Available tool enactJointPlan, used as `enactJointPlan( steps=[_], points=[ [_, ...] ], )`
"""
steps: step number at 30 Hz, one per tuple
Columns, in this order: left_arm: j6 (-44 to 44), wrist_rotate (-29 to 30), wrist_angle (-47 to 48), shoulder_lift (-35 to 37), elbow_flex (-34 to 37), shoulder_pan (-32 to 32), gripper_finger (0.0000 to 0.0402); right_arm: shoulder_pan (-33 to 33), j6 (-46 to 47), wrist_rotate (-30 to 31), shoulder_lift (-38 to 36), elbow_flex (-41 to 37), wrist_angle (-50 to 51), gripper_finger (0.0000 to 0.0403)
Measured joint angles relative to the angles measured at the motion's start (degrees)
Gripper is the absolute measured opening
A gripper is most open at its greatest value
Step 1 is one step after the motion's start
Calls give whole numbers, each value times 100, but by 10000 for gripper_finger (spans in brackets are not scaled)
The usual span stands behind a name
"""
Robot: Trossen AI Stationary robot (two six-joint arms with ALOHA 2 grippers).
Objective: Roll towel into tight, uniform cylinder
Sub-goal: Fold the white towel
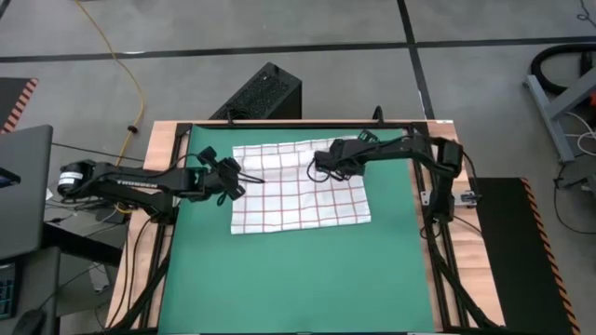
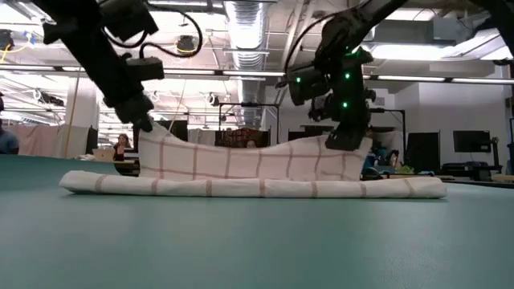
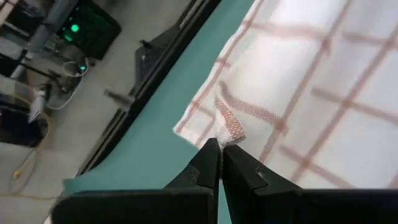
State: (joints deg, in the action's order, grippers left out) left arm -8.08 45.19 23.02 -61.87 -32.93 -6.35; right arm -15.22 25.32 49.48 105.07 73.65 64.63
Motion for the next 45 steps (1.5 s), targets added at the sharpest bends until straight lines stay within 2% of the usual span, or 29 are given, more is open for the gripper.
enactJointPlan(
  steps=[4,10,17,24,31,37,41,45],
  points=[
    [68,411,213,0,-187,174,0,297,-4,726,-135,2,-41,8],
    [-163,290,760,0,-801,670,0,726,248,874,-511,31,346,8],
    [-783,495,1790,0,-2026,1970,0,1692,2008,793,-1178,451,2057,8],
    [-1304,1147,2009,0,-2766,3408,0,3054,2911,588,-1747,858,2394,8],
    [-1836,1815,1991,0,-3000,4438,0,4153,3549,590,-1857,1313,2480,8],
    [-2136,2297,1906,-4,-3001,5039,0,4742,3915,590,-1859,1556,2530,8],
    [-2119,2518,1687,-7,-3001,5318,0,4993,3984,594,-1857,1658,2539,8],
    [-1521,2835,1397,-7,-3003,5501,0,5092,3981,731,-1857,1746,2541,8]
  ],
)
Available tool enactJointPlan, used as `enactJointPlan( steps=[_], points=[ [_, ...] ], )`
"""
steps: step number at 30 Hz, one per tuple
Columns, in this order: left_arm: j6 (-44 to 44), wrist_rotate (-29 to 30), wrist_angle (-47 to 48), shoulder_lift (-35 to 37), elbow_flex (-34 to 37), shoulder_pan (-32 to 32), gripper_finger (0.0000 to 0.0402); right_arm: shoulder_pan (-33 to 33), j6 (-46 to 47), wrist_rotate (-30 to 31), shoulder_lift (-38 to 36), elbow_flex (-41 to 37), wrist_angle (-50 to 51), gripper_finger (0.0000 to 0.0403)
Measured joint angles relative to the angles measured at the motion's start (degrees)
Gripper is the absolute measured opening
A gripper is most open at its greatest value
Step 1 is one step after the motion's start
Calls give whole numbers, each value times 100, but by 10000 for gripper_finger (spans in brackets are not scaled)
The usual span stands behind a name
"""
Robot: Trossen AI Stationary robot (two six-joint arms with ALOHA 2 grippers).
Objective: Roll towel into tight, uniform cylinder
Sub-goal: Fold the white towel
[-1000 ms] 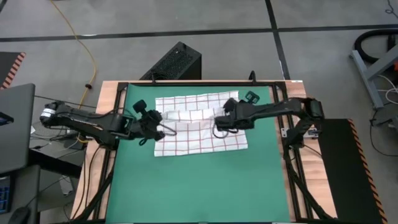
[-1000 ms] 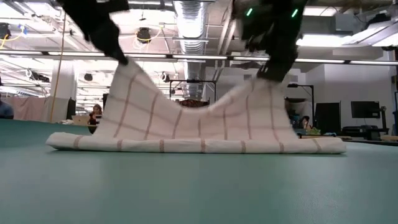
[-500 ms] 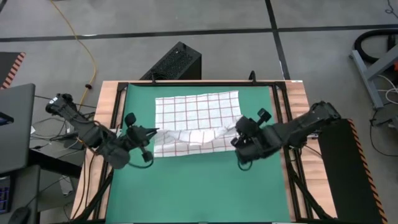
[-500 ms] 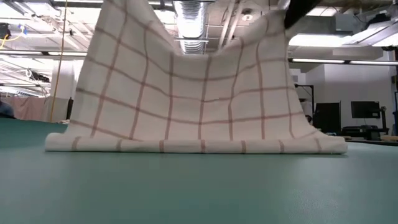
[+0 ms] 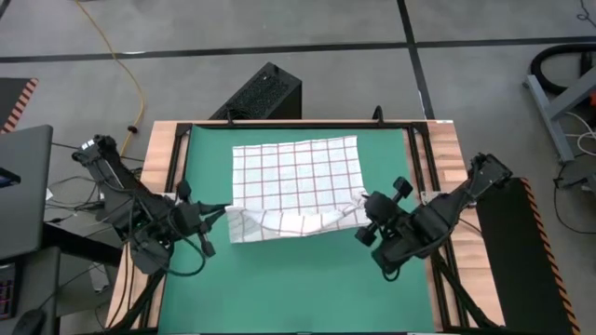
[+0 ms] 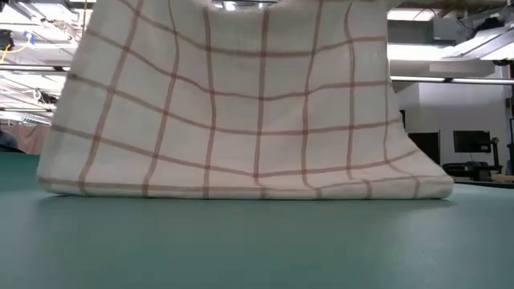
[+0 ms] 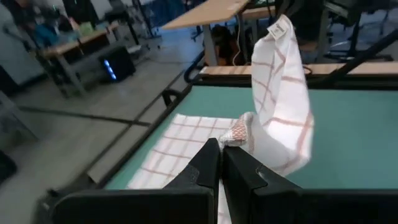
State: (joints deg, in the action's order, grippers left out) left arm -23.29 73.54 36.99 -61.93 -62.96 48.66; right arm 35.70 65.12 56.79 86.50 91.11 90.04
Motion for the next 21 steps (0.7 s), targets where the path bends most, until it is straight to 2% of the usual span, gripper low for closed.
enactJointPlan(
  steps=[3,6,14,21],
  points=[
    [265,288,67,-2,0,-14,0,-162,-3,102,0,5,-3,8],
    [300,416,287,-2,0,-162,0,-515,0,-127,0,3,-1,8],
    [-429,-48,1268,0,93,-894,0,-1581,-109,-707,2,-409,8,8],
    [-383,-326,1333,-2,326,-1365,0,-1890,13,-1218,5,-925,5,8]
  ],
)
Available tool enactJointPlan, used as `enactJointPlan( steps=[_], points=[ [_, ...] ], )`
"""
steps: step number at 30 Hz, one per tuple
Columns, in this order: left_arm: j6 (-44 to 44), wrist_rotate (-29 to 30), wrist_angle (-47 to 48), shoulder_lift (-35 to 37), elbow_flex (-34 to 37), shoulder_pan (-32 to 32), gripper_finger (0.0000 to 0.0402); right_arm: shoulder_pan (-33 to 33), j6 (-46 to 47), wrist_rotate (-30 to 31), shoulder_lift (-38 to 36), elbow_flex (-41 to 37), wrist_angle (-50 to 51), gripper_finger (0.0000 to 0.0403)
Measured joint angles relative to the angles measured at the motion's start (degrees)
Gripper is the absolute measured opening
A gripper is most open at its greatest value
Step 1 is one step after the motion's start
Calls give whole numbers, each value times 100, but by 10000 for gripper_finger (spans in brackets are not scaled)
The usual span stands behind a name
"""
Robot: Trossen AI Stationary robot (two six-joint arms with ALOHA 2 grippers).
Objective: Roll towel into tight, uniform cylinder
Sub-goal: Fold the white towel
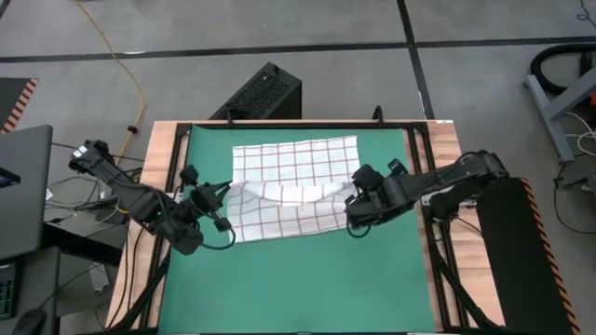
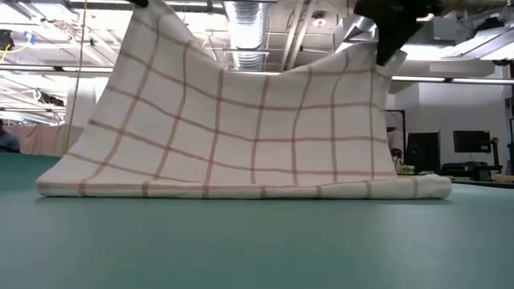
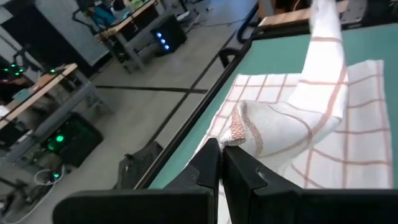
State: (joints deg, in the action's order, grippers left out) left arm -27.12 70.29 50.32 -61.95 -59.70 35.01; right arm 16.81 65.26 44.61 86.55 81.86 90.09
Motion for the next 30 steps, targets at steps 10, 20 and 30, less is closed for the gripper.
enactJointPlan(
  steps=[10,20,30],
  points=[
    [850,-196,-570,2,0,-347,0,706,675,-276,1,-8,-6,8],
    [1538,-197,-900,2,0,-574,0,868,935,-9,0,-8,-8,8],
    [1849,-245,-867,2,0,-1291,0,-529,-101,176,-27,-8,-6,8]
  ],
)
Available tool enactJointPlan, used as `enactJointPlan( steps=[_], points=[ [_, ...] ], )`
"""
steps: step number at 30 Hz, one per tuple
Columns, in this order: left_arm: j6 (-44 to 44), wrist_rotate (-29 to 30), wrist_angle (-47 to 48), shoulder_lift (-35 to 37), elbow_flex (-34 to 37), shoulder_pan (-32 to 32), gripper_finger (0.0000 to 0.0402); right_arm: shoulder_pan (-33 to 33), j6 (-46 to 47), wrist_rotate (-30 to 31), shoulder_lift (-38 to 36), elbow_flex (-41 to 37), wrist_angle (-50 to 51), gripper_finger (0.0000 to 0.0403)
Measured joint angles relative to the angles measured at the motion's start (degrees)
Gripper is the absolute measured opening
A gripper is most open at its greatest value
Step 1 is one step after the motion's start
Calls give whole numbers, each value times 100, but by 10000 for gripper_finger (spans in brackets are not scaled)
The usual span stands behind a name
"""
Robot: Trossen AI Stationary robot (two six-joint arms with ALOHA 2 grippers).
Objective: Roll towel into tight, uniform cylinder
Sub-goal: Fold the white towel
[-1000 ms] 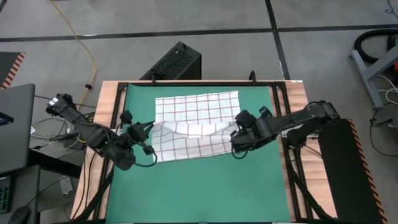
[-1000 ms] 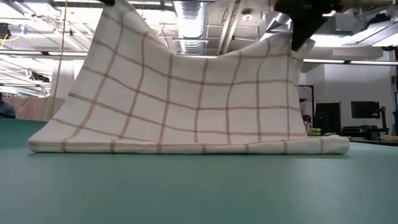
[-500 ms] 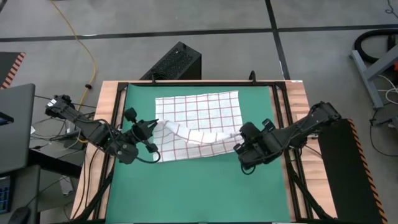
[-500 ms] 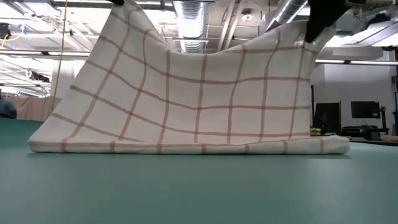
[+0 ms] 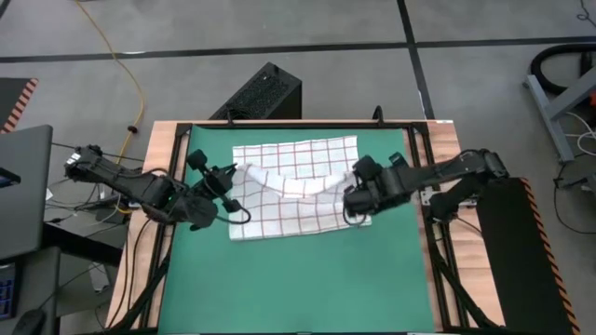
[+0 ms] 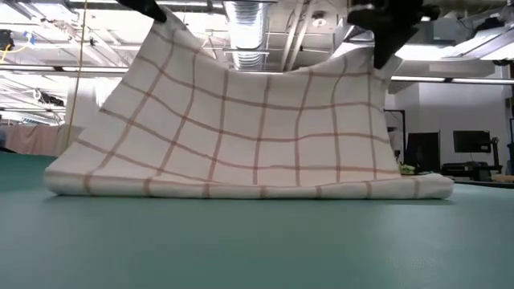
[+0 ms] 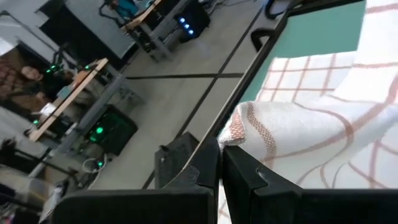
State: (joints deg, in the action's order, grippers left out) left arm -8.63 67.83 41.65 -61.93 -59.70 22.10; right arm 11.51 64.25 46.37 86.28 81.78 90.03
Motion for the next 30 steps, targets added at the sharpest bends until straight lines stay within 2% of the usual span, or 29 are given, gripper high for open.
enactJointPlan(
  steps=[4,8,17,22,30],
  points=[
    [202,-154,-1,0,2,-210,0,-421,-337,-19,0,0,-1,8],
    [191,-600,8,0,2,-466,0,-685,-681,-102,2,0,-1,8],
    [-302,-1114,193,0,4,-689,0,-650,-799,-93,24,0,-35,8],
    [-676,-1209,280,-2,4,-466,0,-455,-1020,-87,24,0,-171,8],
    [-1239,-1136,269,-2,4,332,0,-109,-942,-111,26,0,-174,8]
  ],
)
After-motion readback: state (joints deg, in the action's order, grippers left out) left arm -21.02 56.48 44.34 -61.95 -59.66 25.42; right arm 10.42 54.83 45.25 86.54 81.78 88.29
